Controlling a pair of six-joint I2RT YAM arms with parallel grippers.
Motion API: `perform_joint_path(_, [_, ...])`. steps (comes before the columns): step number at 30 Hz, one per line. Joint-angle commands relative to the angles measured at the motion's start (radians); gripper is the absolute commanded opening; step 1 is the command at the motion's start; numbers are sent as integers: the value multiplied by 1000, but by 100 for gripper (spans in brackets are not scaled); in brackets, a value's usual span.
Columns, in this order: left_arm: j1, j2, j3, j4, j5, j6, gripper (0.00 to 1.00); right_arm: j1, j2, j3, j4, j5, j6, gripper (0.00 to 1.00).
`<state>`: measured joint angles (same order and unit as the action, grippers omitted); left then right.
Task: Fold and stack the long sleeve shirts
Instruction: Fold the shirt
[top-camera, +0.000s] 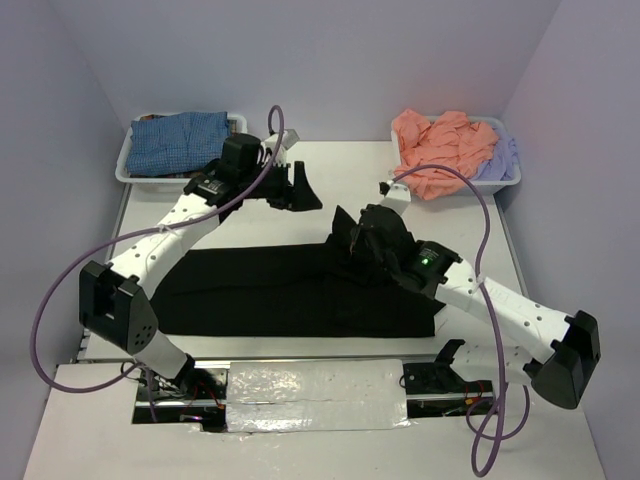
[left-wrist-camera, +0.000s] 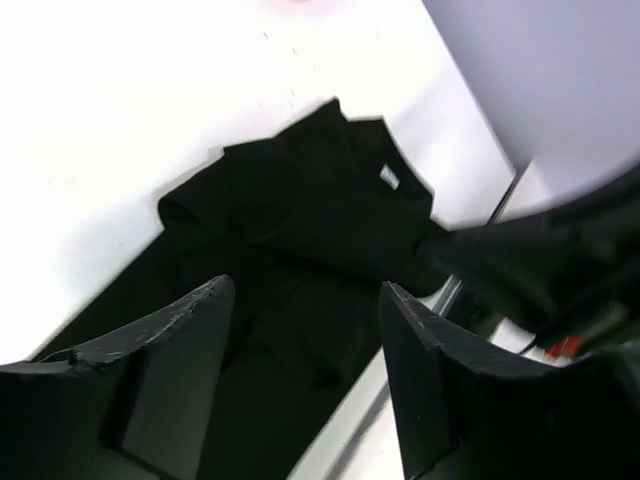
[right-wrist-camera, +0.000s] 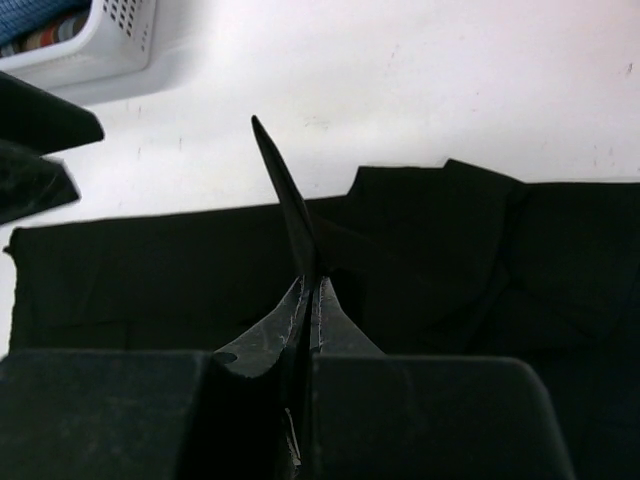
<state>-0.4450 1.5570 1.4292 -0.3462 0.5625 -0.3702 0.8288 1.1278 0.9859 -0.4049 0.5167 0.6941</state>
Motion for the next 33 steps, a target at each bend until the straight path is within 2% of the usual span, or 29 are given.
perform_joint_path(1, [-29,34,33,69,-101,-299,73,29,-20,-16,107,91,18,0])
perform_joint_path(6, [-92,84,36,23,-125,-355,74,62,24,6,87,127,12,0])
perform_joint_path(18, [-107,147,74,3,-118,-380,74,99,95,42,104,141,-10,0])
perform_joint_path(25, [-115,189,68,-14,-125,-366,69,118,115,57,133,109,-47,0])
perform_joint_path(26, [-115,193,76,-13,-130,-358,67,119,115,54,144,105,-48,0])
perform_joint_path(29, [-115,209,99,-13,-118,-358,53,133,115,45,164,92,-61,0])
perform_joint_path(30, [-115,213,99,-2,-113,-358,42,135,115,43,167,91,-62,0])
perform_joint_path(31, [-115,213,99,-1,-110,-357,37,138,116,42,169,91,-64,0])
perform_joint_path(33, [-115,216,97,4,-98,-349,17,141,110,37,185,83,-76,0])
